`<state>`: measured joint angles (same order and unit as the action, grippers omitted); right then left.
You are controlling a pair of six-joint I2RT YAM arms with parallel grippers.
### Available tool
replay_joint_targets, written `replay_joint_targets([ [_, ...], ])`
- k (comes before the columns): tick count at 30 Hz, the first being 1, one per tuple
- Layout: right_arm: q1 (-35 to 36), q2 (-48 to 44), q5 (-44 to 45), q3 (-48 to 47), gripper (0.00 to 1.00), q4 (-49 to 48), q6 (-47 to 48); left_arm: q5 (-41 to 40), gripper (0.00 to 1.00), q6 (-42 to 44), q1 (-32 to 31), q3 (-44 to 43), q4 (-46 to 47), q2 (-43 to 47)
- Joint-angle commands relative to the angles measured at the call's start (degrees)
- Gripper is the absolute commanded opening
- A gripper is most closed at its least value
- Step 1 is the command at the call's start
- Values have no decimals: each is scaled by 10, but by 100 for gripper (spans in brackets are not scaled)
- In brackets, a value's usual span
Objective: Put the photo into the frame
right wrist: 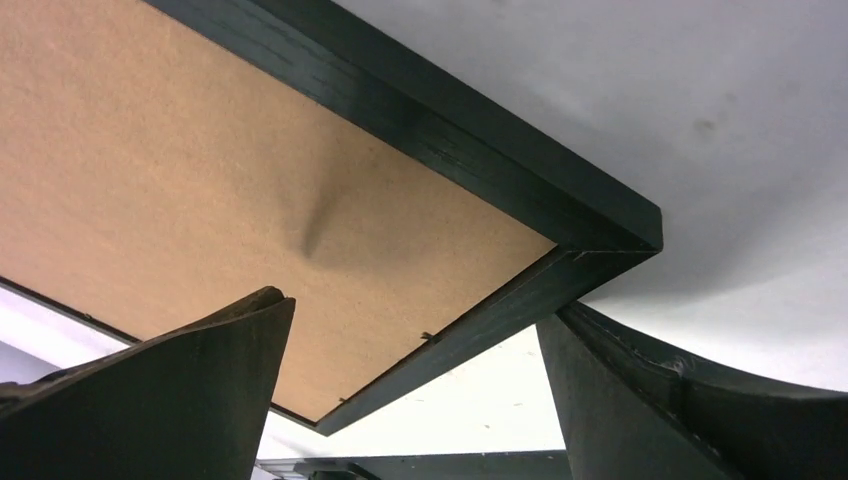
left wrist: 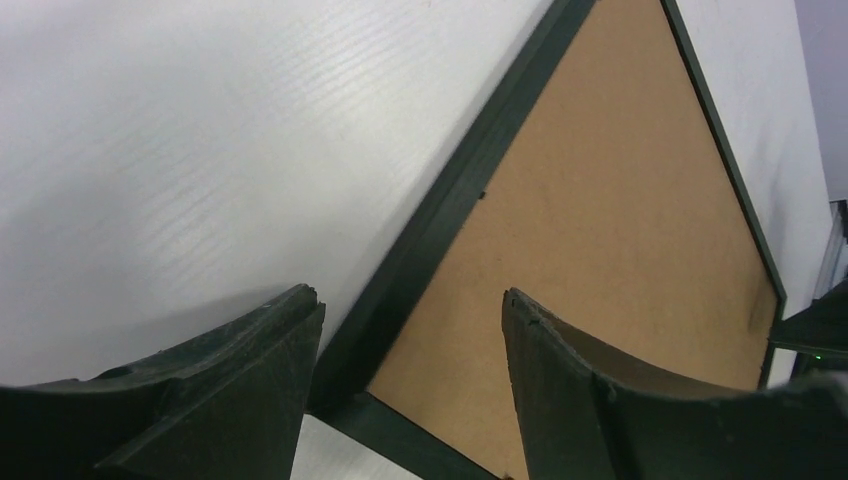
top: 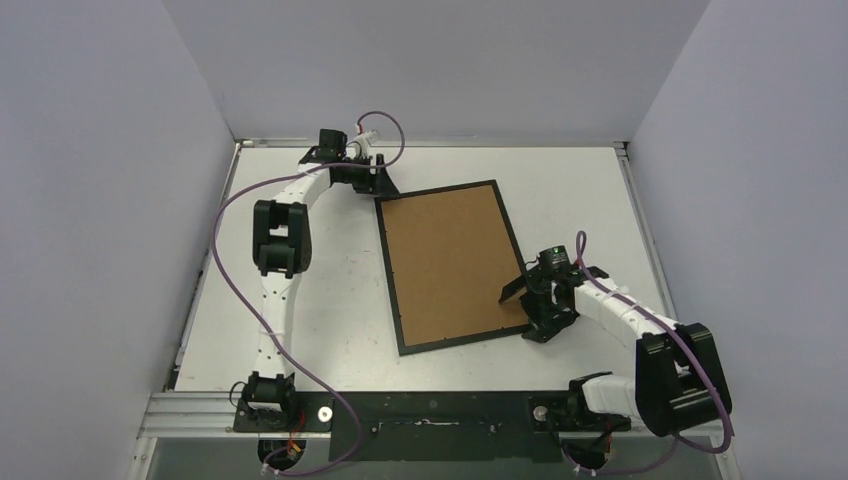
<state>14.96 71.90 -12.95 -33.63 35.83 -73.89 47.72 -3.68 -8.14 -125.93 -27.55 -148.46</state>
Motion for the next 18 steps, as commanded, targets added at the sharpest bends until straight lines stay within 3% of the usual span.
replay_joint_targets([
  [1,-10,44,63,-16,97,-129,54,-4,62,17,4,53,-64,32],
  [11,-69,184,94,-160,95,-201,225,-73,27,-43,12,288,-29,182],
  [18,-105,262,62,-226,93,-261,288,-117,22,-109,-8,542,-7,330],
])
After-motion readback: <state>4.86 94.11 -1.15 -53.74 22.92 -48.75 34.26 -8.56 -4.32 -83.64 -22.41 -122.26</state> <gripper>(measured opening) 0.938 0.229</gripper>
